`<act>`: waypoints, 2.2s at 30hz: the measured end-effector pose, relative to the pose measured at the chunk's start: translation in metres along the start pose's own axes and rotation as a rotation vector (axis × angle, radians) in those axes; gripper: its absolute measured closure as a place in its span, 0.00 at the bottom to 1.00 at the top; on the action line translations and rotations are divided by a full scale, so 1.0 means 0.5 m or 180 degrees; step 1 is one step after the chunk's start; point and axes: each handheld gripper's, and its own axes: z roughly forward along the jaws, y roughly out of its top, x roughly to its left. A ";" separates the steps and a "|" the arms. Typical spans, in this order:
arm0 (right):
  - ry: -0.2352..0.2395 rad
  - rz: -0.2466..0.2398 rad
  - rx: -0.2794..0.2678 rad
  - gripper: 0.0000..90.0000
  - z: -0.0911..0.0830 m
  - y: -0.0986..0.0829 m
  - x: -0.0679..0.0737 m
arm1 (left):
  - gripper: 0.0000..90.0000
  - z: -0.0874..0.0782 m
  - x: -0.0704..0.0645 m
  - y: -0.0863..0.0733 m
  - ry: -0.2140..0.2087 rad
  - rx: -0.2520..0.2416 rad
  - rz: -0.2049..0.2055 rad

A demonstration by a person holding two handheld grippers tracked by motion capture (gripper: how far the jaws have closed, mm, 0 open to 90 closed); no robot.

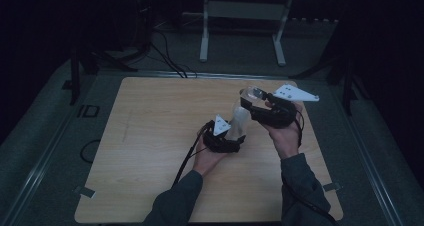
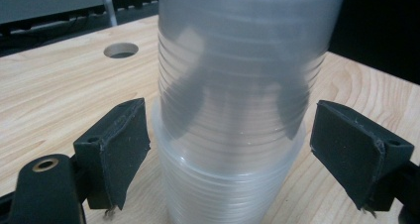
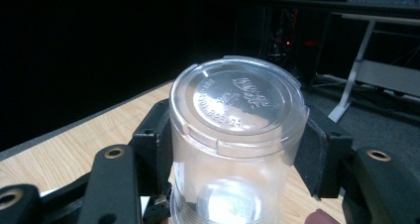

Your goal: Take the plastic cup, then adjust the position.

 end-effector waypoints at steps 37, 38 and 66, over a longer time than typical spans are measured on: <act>-0.0373 0.0200 0.0125 0.45 -0.118 -0.084 -0.048 | 0.22 -0.091 -0.011 -0.010 -0.0074 -0.0110 -0.0112; -0.0381 0.0213 0.0133 0.45 -0.120 -0.088 -0.050 | 0.22 -0.092 -0.012 -0.010 -0.0080 -0.0120 -0.0126; -0.0460 0.0581 0.0275 0.45 -0.134 -0.199 -0.066 | 0.24 -0.118 -0.036 -0.003 -0.0249 -0.0170 -0.0033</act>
